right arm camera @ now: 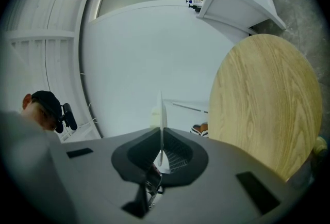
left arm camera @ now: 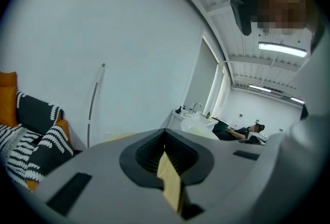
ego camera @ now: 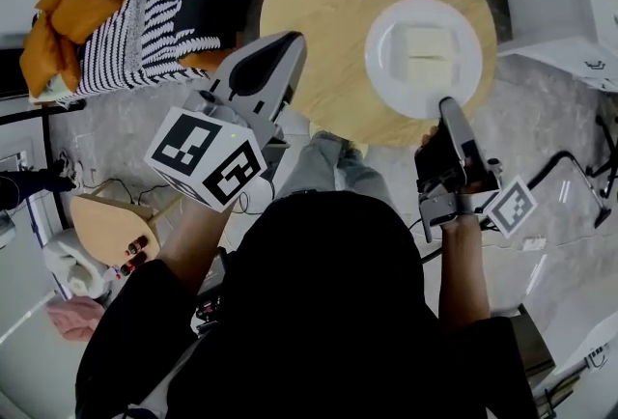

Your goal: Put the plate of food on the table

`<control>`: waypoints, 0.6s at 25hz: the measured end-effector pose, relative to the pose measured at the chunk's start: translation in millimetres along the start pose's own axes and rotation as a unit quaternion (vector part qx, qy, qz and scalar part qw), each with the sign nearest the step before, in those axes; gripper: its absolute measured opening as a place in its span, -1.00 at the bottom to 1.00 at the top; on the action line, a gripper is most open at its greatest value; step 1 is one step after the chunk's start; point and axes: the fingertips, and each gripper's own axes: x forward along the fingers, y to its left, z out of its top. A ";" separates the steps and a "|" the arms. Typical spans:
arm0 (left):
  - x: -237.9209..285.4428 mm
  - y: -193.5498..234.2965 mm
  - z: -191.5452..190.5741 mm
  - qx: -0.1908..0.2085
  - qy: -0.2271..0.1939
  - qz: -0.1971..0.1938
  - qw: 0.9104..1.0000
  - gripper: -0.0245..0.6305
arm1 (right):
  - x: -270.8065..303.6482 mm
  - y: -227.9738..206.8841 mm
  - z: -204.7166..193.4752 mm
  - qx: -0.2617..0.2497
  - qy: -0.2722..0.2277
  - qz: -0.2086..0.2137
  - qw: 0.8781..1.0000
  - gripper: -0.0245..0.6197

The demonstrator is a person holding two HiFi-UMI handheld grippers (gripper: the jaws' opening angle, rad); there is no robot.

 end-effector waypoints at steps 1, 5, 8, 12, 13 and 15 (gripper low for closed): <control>-0.4 0.6 -0.8 -0.002 0.003 0.000 1.000 -0.91 | -0.3 -0.8 -1.8 0.001 0.000 -0.003 1.000 -0.85; 2.8 -2.3 -3.7 -0.012 0.014 -0.006 1.000 -0.91 | -1.7 -1.2 -3.0 0.003 -0.002 -0.016 1.000 -0.85; 11.6 7.2 -11.2 -0.013 0.021 -0.013 1.000 -0.91 | 9.4 -14.3 -5.9 0.002 0.000 -0.022 1.000 -0.85; 15.8 37.0 -44.6 -0.020 0.036 -0.027 0.999 -0.91 | 25.1 -49.8 -31.3 0.006 -0.001 -0.039 0.999 -0.85; 18.0 38.0 -47.6 -0.023 0.039 -0.030 0.999 -0.91 | 25.1 -51.7 -32.3 0.006 0.000 -0.044 0.999 -0.85; 24.9 40.9 -49.3 -0.029 0.041 -0.033 0.998 -0.91 | 28.3 -54.7 -30.9 0.005 0.003 -0.053 0.999 -0.85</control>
